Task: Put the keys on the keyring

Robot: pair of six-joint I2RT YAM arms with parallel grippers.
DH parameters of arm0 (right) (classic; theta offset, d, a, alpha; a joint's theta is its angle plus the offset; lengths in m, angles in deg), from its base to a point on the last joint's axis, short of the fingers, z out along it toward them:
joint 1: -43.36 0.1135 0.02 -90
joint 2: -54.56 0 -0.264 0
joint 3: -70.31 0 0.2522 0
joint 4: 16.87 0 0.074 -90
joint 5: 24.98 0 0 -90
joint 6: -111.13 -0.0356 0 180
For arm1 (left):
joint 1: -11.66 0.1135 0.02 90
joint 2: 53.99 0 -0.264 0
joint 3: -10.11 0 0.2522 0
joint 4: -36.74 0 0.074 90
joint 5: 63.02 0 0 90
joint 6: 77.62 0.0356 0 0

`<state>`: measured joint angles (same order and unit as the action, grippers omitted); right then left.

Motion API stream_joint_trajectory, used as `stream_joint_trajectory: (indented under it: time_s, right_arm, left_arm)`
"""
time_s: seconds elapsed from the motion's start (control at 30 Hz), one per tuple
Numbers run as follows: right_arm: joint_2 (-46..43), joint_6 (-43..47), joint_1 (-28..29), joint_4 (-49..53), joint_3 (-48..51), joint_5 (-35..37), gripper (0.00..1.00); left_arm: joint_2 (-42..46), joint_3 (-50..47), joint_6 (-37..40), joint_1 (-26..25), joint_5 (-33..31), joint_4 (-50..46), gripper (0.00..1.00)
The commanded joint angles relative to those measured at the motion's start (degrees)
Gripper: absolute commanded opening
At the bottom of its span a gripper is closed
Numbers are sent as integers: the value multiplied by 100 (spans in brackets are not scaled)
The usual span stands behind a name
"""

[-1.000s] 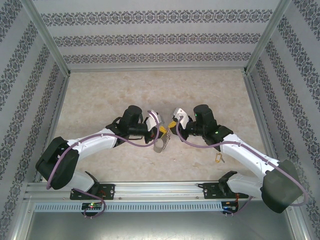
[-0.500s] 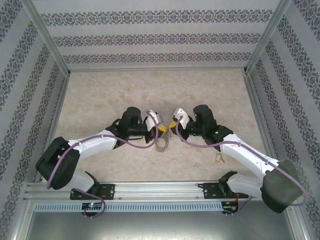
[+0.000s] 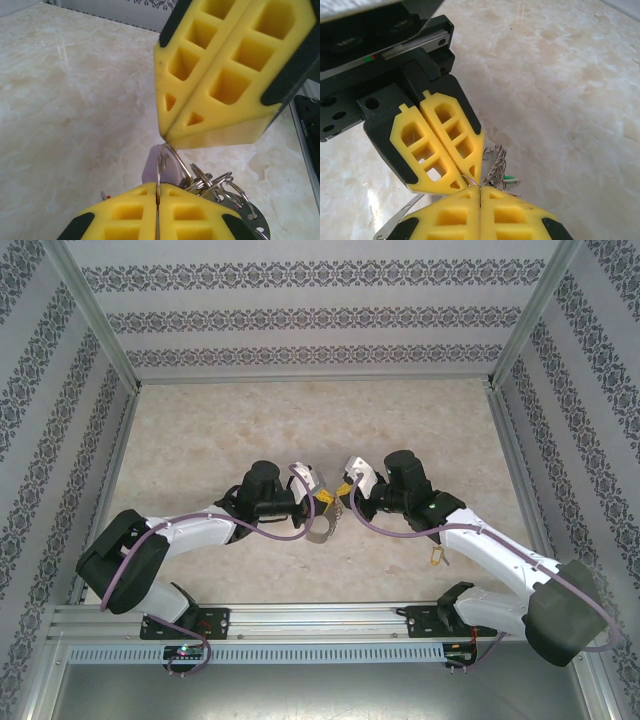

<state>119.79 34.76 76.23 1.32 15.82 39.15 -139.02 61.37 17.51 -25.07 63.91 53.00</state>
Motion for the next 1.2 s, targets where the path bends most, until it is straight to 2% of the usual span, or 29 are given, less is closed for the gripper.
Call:
stream_joint_trajectory:
  time_s: [0.0,0.37,0.57,0.97,1.17]
  right_arm:
    - [-154,104,71,14,-214,36,0]
    - [-116,202,124,91,-256,-124,0]
    - [-90,261,133,169,-312,-181,0]
    - [-72,290,153,194,-347,-288,0]
    - [-59,299,158,217,-365,-414,0]
  left_arm:
    - [-50,-63,-109,-7,-114,278,8]
    - [43,18,-39,-7,-142,117,17]
    - [26,251,192,-7,125,-270,25]
    - [-108,644,741,-4,532,-1140,26]
    - [-167,752,793,-7,557,-1208,21]
